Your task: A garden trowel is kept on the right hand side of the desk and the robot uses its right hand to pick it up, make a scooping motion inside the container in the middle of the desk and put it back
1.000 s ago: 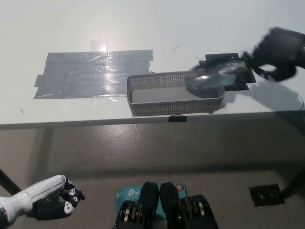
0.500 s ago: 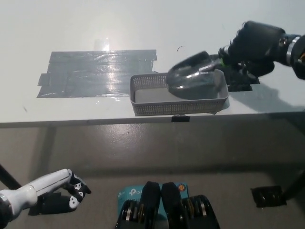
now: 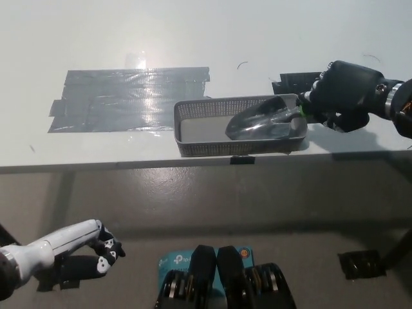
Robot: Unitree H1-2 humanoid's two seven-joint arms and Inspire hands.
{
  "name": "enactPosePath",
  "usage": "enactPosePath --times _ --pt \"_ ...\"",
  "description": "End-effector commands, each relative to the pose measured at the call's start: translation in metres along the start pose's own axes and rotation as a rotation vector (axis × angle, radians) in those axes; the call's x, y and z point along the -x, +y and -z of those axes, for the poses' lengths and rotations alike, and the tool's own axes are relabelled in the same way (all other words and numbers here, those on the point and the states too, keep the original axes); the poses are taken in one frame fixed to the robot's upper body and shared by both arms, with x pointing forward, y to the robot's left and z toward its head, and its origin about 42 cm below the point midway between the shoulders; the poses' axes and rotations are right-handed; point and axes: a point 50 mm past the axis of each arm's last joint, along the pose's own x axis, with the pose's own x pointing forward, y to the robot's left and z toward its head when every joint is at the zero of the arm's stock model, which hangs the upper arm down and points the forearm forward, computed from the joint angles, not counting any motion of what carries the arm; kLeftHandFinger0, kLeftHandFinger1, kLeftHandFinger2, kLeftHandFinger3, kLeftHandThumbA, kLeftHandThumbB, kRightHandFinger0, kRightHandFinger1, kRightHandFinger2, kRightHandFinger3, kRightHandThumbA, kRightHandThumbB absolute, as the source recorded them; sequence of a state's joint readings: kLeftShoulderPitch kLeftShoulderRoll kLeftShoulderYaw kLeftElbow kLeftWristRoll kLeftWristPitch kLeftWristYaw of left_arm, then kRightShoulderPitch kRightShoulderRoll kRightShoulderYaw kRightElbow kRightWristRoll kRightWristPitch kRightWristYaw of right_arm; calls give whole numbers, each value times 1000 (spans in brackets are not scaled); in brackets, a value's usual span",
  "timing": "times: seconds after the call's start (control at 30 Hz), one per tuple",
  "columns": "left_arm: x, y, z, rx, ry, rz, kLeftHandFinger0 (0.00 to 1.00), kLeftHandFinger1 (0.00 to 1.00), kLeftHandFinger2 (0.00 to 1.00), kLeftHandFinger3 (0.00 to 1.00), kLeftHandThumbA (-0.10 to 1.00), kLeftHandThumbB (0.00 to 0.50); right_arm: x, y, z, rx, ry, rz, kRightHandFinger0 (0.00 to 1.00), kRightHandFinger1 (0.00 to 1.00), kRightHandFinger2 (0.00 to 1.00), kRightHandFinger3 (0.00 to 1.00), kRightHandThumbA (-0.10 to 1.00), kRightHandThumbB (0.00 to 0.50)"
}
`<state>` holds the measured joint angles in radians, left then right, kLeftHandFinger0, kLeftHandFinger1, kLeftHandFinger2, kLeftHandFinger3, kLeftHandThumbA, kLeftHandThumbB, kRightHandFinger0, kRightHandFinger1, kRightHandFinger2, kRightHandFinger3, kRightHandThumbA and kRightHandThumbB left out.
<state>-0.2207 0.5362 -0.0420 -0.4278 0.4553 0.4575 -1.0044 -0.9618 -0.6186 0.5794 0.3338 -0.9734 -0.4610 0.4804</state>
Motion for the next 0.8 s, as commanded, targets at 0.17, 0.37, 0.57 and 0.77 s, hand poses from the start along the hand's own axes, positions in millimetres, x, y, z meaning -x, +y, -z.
enactPosePath --times 0.17,0.37,0.57,0.77 --pt "0 6 -8 -29 -1 -5 762 645 696 696 1000 482 -17 -38 -9 32 -10 94 0 51 396 23 -100 35" --pt "-6 3 -10 -27 2 11 778 646 701 703 1000 500 -39 -59 -24 -13 -37 137 0 153 513 334 -100 0" --pt "-10 -5 -7 0 6 32 779 652 696 684 1000 500 -65 -71 -51 -75 -69 172 0 63 441 276 -100 0" --pt "-6 -15 1 28 21 36 795 649 684 682 1000 500 -59 -50 -46 -249 -5 146 0 100 460 170 -100 46"
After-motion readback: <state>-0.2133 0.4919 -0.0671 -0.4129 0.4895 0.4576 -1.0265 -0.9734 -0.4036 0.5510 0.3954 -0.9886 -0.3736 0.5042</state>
